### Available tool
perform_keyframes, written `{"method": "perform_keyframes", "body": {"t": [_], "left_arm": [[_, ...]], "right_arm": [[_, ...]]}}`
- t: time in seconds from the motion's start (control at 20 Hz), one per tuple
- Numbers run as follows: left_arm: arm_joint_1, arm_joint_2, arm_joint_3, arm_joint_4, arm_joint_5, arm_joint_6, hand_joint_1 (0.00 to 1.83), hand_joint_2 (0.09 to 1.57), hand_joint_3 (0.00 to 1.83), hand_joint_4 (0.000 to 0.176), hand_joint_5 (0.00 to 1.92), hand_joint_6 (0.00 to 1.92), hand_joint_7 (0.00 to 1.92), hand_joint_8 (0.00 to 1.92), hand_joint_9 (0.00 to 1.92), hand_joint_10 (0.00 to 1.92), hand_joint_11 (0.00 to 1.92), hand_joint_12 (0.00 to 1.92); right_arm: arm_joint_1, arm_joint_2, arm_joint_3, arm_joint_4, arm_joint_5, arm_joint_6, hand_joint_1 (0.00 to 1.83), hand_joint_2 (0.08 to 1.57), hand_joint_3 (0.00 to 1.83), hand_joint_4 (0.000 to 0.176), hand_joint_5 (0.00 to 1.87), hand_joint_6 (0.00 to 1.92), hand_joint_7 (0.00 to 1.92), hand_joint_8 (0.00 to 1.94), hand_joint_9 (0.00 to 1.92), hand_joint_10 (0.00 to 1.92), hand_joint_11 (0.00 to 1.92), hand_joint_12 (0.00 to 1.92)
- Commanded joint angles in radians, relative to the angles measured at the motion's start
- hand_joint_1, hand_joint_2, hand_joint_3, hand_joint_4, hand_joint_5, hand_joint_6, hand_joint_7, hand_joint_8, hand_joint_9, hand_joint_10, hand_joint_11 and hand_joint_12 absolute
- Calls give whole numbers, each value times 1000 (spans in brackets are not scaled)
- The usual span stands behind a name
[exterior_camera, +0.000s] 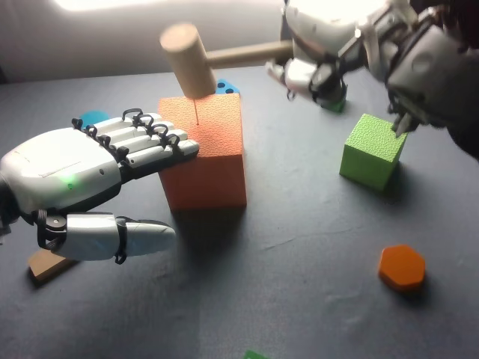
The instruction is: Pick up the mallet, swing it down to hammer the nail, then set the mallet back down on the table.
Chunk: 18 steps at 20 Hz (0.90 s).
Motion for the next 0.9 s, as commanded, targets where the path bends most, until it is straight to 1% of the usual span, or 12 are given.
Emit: {"method": "perform_keyframes", "body": {"t": [0.0, 0.1, 0.35, 0.4, 0.5, 0.7, 0.75, 0.85], "left_arm": [[-7, -6, 2, -11, -65, -3, 0, 1240, 1, 0, 98, 1, 141, 1, 112, 2, 21, 56], [-6, -6, 3, -11, -65, -3, 0, 1238, 0, 0, 103, 3, 145, 3, 116, 3, 28, 63], [-7, -6, 3, -11, -65, -3, 0, 1243, 2, 0, 98, 1, 130, 1, 96, 0, 3, 62], [-7, -6, 3, -11, -65, -3, 0, 1241, 1, 0, 94, 0, 129, 0, 95, 0, 4, 64], [-7, -6, 3, -11, -65, -3, 0, 1237, 0, 0, 83, 1, 119, 0, 85, 0, 0, 64], [-8, -6, 4, -11, -65, -3, 0, 1244, 2, 0, 103, 6, 139, 6, 103, 6, 1, 75], [-9, -6, 4, -11, -65, -3, 0, 1247, 2, 0, 111, 8, 148, 9, 114, 9, 7, 82], [-9, -6, 4, -12, -65, -3, 0, 1243, 1, 0, 115, 9, 150, 9, 118, 10, 11, 86]], "right_arm": [[-4, 5, 4, -69, 69, -19, 601, 1530, 0, 0, 1182, 1921, 1410, 1941, 1536, 1921, 1668, 1921], [-18, 8, 2, -93, 72, -20, 634, 1528, 0, 0, 1171, 1921, 1416, 1941, 1541, 1921, 1675, 1921], [62, 35, -5, -92, 61, -3, 676, 1502, 0, 0, 1162, 1921, 1411, 1941, 1522, 1921, 1666, 1921], [84, 39, -6, -91, 54, 3, 731, 1484, 0, 0, 1168, 1921, 1409, 1941, 1518, 1921, 1659, 1921], [107, 43, -9, -91, 50, 5, 748, 1485, 0, 0, 1164, 1921, 1414, 1941, 1532, 1921, 1676, 1921], [118, 48, -22, -91, 54, 3, 713, 1502, 2, 0, 1220, 1921, 1448, 1941, 1551, 1921, 1690, 1921], [118, 48, -25, -91, 54, 3, 680, 1509, 4, 0, 1204, 1921, 1438, 1941, 1536, 1921, 1674, 1921], [107, 46, -26, -91, 58, 7, 695, 1507, 1, 0, 1204, 1921, 1439, 1941, 1540, 1921, 1673, 1921]]}}
